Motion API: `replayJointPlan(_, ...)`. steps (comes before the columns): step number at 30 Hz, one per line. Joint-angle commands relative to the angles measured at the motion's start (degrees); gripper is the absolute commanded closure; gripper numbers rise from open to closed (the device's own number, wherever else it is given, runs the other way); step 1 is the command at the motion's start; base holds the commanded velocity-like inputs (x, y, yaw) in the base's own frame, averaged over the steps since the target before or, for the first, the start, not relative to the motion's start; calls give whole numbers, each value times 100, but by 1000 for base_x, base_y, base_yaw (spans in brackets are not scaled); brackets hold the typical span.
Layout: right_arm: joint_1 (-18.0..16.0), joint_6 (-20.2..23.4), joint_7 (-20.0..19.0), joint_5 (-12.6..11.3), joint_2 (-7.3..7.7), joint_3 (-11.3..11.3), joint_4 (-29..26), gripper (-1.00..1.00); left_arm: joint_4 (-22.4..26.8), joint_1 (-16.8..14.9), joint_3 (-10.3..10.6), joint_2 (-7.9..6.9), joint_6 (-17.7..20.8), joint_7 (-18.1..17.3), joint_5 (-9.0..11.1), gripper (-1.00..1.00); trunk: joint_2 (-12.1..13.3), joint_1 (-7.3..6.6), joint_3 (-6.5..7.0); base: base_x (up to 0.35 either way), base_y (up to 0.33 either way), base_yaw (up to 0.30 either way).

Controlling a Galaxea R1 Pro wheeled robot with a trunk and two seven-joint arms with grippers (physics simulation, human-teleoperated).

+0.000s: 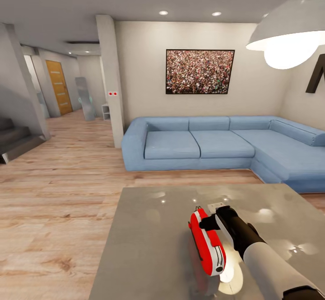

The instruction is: Turn on the radio receiver that's on the table in the living room.

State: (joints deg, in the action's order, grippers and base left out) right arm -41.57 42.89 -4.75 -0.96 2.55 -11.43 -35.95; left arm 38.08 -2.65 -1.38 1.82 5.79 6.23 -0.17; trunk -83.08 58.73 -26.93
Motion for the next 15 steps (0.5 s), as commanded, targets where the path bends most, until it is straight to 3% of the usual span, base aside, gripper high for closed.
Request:
replayJointPlan(1,0,0,0,0,0,0,0,-100,0,1,1,1,0,0,0,-100,0,0,0,0,26,0)
replayJointPlan(15,0,0,8,22,15,34,0,-100,-2,0,4,-3,-8,9,-11,-100,0,0,0,0,3,0)
